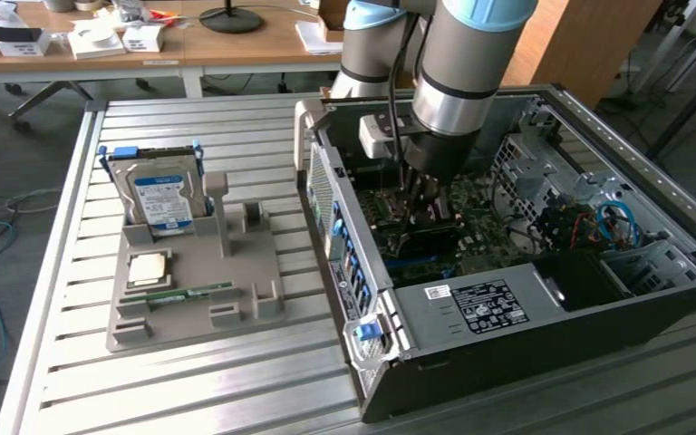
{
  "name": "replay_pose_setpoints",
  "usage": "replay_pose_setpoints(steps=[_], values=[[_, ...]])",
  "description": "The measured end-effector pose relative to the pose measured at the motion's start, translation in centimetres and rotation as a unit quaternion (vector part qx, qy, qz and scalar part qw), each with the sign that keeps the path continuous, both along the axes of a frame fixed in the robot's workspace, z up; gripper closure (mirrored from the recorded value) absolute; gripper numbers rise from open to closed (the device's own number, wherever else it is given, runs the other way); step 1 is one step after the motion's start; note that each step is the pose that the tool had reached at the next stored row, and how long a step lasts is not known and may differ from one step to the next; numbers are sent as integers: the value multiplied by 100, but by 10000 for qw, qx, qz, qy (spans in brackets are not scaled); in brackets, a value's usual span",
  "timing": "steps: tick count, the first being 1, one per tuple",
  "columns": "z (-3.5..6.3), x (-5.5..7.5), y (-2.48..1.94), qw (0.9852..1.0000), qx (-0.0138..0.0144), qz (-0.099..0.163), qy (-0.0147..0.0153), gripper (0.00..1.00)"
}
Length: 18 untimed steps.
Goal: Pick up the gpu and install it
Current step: 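Press down on the gpu until it lock into place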
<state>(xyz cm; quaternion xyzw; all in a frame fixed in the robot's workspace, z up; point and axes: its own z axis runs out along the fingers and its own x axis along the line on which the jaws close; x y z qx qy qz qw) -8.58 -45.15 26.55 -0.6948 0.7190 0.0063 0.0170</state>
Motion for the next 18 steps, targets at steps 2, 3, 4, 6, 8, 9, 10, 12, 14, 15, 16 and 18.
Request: replay_pose_setpoints(steps=[2,3,4,6,8,9,10,12,14,15,16,18], values=[[-7,0,0,10000,-1,0,0,89],[-10,0,0,10000,-2,0,1,89],[-10,0,0,10000,-2,0,1,89],[-11,0,-1,10000,-1,0,1,89],[-13,0,0,10000,0,0,0,89],[-22,1,2,10000,9,0,-5,89],[-25,1,1,10000,6,0,-3,89],[-21,0,1,10000,2,0,-2,89],[-21,0,0,10000,1,0,-1,89],[-21,0,0,10000,1,0,-1,89],[-21,0,0,10000,0,0,0,89],[-25,-1,-1,10000,0,0,0,89]])
